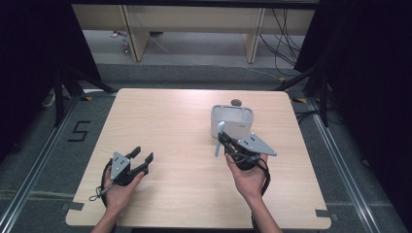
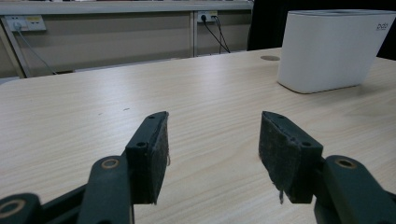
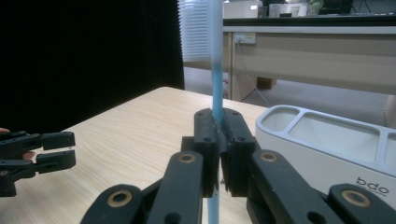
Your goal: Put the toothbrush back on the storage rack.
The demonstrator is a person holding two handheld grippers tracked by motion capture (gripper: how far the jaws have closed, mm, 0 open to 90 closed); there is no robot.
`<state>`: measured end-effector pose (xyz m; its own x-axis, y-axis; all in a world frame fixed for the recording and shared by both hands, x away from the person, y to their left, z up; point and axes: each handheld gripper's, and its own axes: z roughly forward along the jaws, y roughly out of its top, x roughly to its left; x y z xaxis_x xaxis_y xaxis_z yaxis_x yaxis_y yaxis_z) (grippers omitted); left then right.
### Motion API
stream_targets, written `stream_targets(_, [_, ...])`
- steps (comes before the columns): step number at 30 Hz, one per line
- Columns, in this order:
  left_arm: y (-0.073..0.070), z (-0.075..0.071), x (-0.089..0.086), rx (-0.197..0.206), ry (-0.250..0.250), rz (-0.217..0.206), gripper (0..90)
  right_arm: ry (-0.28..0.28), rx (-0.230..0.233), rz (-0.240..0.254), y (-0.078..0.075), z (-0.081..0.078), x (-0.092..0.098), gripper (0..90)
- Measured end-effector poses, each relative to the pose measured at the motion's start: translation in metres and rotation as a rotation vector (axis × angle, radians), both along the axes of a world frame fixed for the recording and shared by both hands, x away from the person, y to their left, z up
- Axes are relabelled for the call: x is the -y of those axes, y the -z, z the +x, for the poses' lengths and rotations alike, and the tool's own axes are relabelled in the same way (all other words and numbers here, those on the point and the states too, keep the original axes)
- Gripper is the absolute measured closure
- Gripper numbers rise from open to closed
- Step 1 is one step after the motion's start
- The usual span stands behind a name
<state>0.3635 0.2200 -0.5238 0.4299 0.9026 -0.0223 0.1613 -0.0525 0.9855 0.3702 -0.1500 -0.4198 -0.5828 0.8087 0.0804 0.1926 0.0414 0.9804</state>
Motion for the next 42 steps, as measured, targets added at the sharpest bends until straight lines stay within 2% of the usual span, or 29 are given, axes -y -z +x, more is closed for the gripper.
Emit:
stream_targets(2, [0.000, -0.001, 0.000, 0.004, -0.008, -0.005, 41.7, 0.004, -0.006, 0.003, 0.000, 0.000, 0.001, 86.1])
stream_targets(3, [0.001, 0.001, 0.000, 0.022, -0.004, -0.013, 41.5, 0.006, -0.001, 0.006, 0.000, 0.000, 0.002, 86.0])
stream_targets(4, [0.001, 0.000, 0.000, 0.022, -0.007, -0.013, 41.3, 0.004, -0.005, 0.001, 0.000, 0.000, 0.002, 86.1])
stream_targets(5, [0.000, -0.001, -0.001, 0.003, -0.016, -0.002, 40.9, 0.008, 0.012, -0.012, 0.000, 0.001, 0.004, 86.0])
stream_targets(7, [0.000, -0.002, -0.001, 0.008, -0.018, -0.004, 40.2, 0.011, -0.003, -0.006, -0.001, 0.001, 0.004, 86.0])
stream_targets(8, [0.000, -0.002, -0.001, 0.008, -0.020, -0.004, 40.1, 0.022, 0.012, -0.017, -0.001, 0.001, 0.006, 86.1])
stream_targets(9, [0.000, -0.002, -0.001, 0.009, -0.020, -0.004, 40.0, 0.021, -0.003, -0.008, -0.002, 0.000, 0.006, 86.1])
stream_targets(12, [0.001, 0.000, 0.000, 0.028, -0.013, -0.012, 39.9, 0.029, 0.022, -0.018, -0.003, 0.002, 0.009, 86.1])
stream_targets(13, [0.001, 0.000, 0.001, 0.028, -0.020, -0.012, 39.9, 0.036, 0.004, -0.002, -0.003, 0.000, 0.008, 86.1])
stream_targets(15, [0.000, -0.002, 0.001, 0.013, -0.021, 0.000, 40.0, 0.030, 0.028, -0.021, -0.004, 0.003, 0.012, 86.0])
stream_targets(16, [0.000, -0.002, 0.001, 0.013, -0.022, 0.001, 40.0, 0.035, 0.008, -0.008, -0.005, 0.002, 0.012, 86.1])
stream_targets(17, [0.000, -0.002, 0.001, 0.014, -0.023, 0.001, 40.0, 0.045, 0.025, -0.025, -0.005, 0.003, 0.014, 86.1])
stream_targets(19, [0.000, -0.002, 0.001, 0.014, -0.023, 0.001, 40.0, 0.051, 0.008, -0.014, -0.007, 0.002, 0.016, 86.1])
stream_targets(25, [0.000, -0.002, 0.001, 0.014, -0.027, -0.001, 40.1, 0.067, 0.027, -0.016, -0.010, 0.005, 0.022, 86.1])
stream_targets(26, [0.000, -0.002, 0.001, 0.013, -0.027, -0.002, 40.0, 0.080, 0.046, -0.029, -0.011, 0.006, 0.024, 86.0])
stream_targets(27, [0.000, -0.002, 0.001, 0.013, -0.027, -0.002, 40.0, 0.077, 0.023, -0.015, -0.011, 0.005, 0.024, 86.0])
stream_targets(28, [0.000, -0.002, 0.001, 0.013, -0.027, -0.003, 40.0, 0.081, 0.032, -0.019, -0.012, 0.006, 0.025, 86.1])
stream_targets(30, [0.000, -0.002, 0.000, 0.012, -0.026, -0.003, 40.0, 0.084, 0.019, -0.014, -0.012, 0.006, 0.027, 86.0])
stream_targets(31, [0.000, -0.002, 0.000, 0.011, -0.026, -0.001, 40.1, 0.087, 0.022, -0.015, -0.012, 0.007, 0.027, 86.0])
stream_targets(32, [0.000, -0.002, 0.001, 0.010, -0.025, 0.000, 40.1, 0.097, 0.043, -0.028, -0.013, 0.008, 0.029, 86.0])
stream_targets(33, [0.000, -0.002, 0.001, 0.009, -0.025, 0.000, 40.1, 0.086, 0.022, -0.011, -0.013, 0.007, 0.028, 86.0])
stream_targets(34, [0.000, -0.002, 0.001, 0.009, -0.026, 0.000, 40.1, 0.088, 0.021, -0.017, -0.014, 0.007, 0.029, 86.0])
stream_targets(38, [0.000, -0.002, 0.000, 0.009, -0.028, 0.000, 40.1, 0.105, 0.039, -0.030, -0.015, 0.008, 0.032, 86.0])
stream_targets(39, [0.000, -0.001, 0.000, 0.009, -0.027, 0.000, 40.1, 0.105, 0.024, -0.018, -0.016, 0.008, 0.032, 86.1])
stream_targets(40, [0.000, -0.001, 0.000, 0.008, -0.027, 0.001, 40.1, 0.100, 0.045, -0.025, -0.016, 0.010, 0.033, 86.1])
stream_targets(41, [0.000, -0.001, 0.000, 0.008, -0.027, 0.001, 40.0, 0.103, 0.033, -0.013, -0.017, 0.009, 0.034, 86.0])
stream_targets(42, [0.000, -0.001, 0.000, 0.007, -0.027, 0.001, 40.1, 0.114, 0.041, -0.026, -0.018, 0.009, 0.035, 86.1])
